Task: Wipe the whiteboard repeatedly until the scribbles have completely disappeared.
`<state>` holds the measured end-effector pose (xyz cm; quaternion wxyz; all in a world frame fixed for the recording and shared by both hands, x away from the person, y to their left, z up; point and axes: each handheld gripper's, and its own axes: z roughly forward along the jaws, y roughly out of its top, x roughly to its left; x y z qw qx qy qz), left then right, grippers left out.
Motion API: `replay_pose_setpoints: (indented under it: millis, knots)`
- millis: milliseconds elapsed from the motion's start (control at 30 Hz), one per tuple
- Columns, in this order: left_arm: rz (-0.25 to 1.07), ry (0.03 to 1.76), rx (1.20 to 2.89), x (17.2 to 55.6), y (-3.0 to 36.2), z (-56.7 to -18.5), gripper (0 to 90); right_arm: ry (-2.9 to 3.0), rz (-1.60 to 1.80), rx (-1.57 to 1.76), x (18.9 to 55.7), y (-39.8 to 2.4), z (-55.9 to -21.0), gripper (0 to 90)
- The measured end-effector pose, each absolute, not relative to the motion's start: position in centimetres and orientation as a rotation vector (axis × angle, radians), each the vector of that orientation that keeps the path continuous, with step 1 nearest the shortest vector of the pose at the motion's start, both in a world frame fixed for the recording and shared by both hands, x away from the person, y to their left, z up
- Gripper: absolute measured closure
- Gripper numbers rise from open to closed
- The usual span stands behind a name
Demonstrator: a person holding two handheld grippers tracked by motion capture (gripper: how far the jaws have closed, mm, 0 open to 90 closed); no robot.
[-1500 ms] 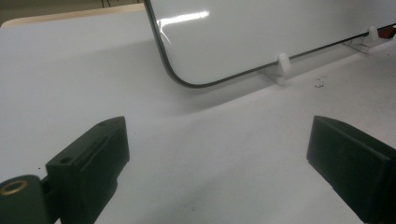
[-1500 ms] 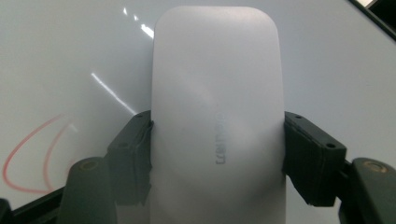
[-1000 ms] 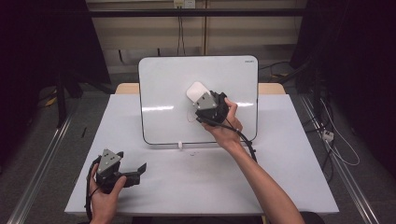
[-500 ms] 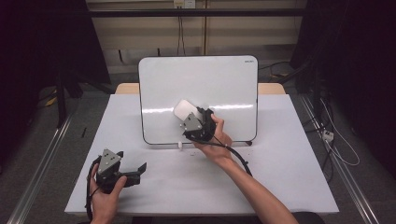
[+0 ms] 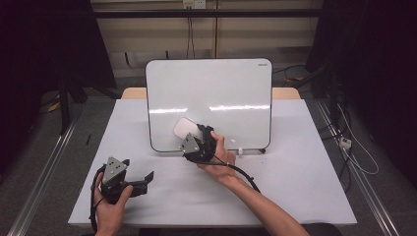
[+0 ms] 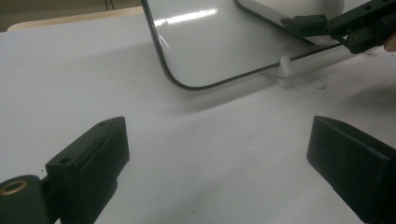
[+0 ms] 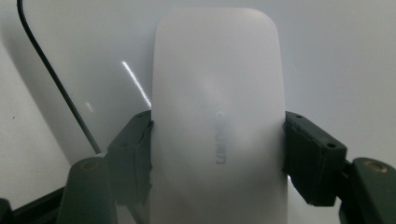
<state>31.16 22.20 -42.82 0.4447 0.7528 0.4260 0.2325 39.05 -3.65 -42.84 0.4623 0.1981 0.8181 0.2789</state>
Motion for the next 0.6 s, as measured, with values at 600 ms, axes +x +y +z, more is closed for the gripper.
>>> replay_pose_setpoints:
  millis: [600]
  knots:
    - [0.575, 1.061, 1.857, 31.1, 22.4, -42.8, 5.7, 1.959, 0.722, 0.578, 41.8, -4.7, -39.5, 31.5]
